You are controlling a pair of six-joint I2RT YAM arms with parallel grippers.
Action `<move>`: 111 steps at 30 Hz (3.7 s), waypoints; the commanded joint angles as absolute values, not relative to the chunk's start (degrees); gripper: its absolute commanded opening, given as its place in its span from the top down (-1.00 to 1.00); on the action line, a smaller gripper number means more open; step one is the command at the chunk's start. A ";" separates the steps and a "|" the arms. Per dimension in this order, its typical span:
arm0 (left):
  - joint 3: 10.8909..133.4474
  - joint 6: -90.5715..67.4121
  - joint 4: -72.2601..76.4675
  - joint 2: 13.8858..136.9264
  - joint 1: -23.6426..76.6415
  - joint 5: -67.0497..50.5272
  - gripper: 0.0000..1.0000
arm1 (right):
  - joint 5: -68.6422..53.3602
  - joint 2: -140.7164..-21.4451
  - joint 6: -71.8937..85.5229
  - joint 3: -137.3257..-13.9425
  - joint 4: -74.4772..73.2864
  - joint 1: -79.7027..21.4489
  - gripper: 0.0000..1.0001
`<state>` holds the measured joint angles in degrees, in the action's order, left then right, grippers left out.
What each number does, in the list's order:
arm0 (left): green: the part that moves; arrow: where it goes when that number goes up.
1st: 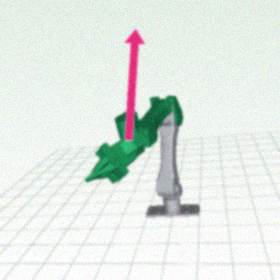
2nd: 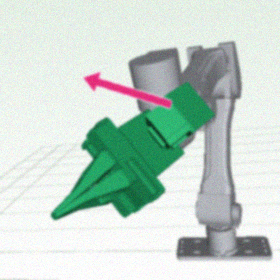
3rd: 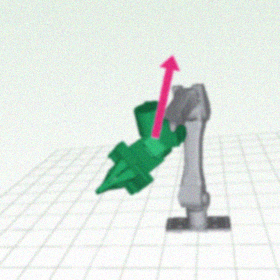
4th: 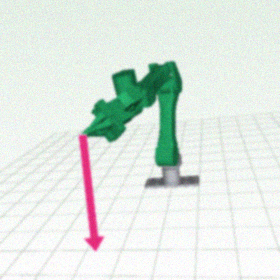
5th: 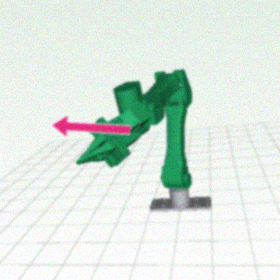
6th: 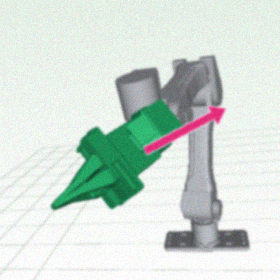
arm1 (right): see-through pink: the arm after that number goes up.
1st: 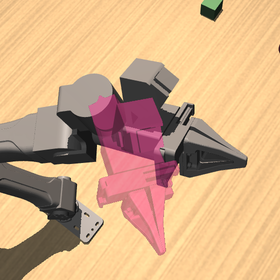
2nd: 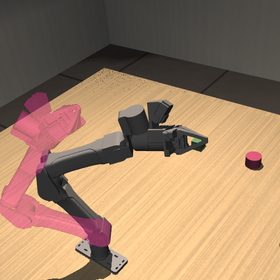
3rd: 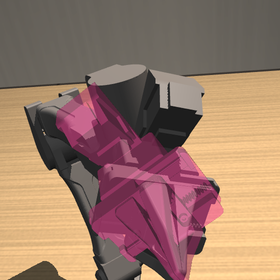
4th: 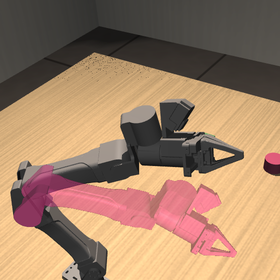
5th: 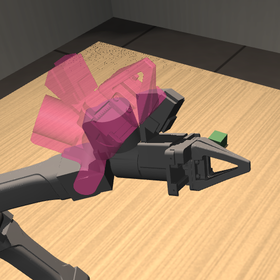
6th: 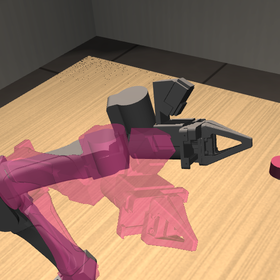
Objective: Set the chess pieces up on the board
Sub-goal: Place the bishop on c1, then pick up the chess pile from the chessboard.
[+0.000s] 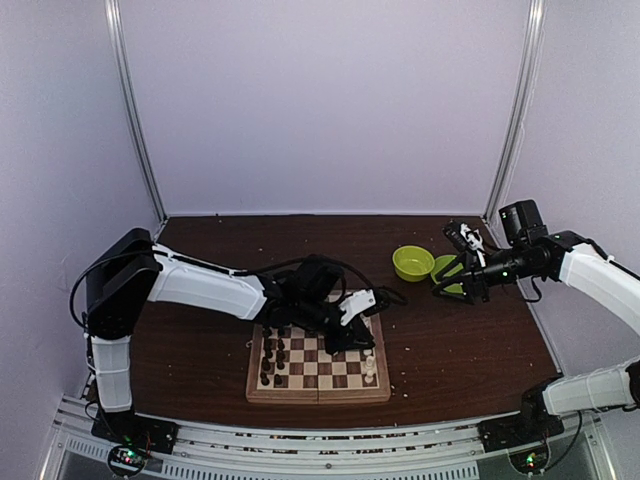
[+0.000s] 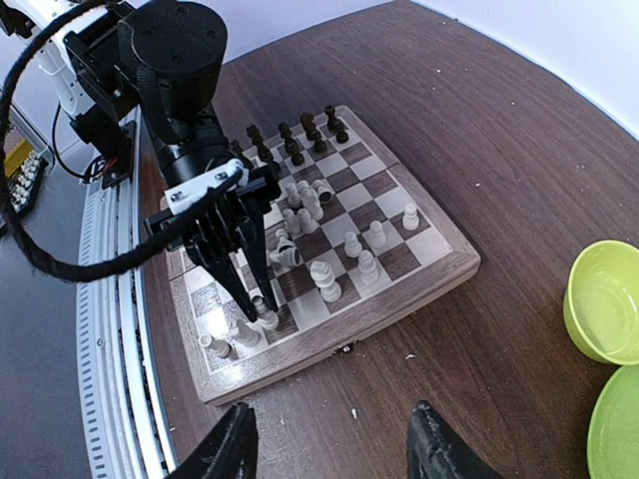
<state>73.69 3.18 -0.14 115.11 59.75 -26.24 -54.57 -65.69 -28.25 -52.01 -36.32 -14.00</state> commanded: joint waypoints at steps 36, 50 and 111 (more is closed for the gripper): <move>78.84 4.73 -4.75 118.23 61.23 -22.52 0.77 | -56.29 -66.09 -30.22 -52.91 -37.96 -13.71 -0.01; 76.09 4.82 -2.56 116.35 61.26 -22.87 0.78 | -56.51 -66.29 -30.68 -52.93 -38.28 -13.69 -0.01; 67.86 -12.10 -13.74 103.11 62.99 1.20 0.35 | -56.60 -69.26 -33.14 -53.96 -40.41 -13.86 -0.01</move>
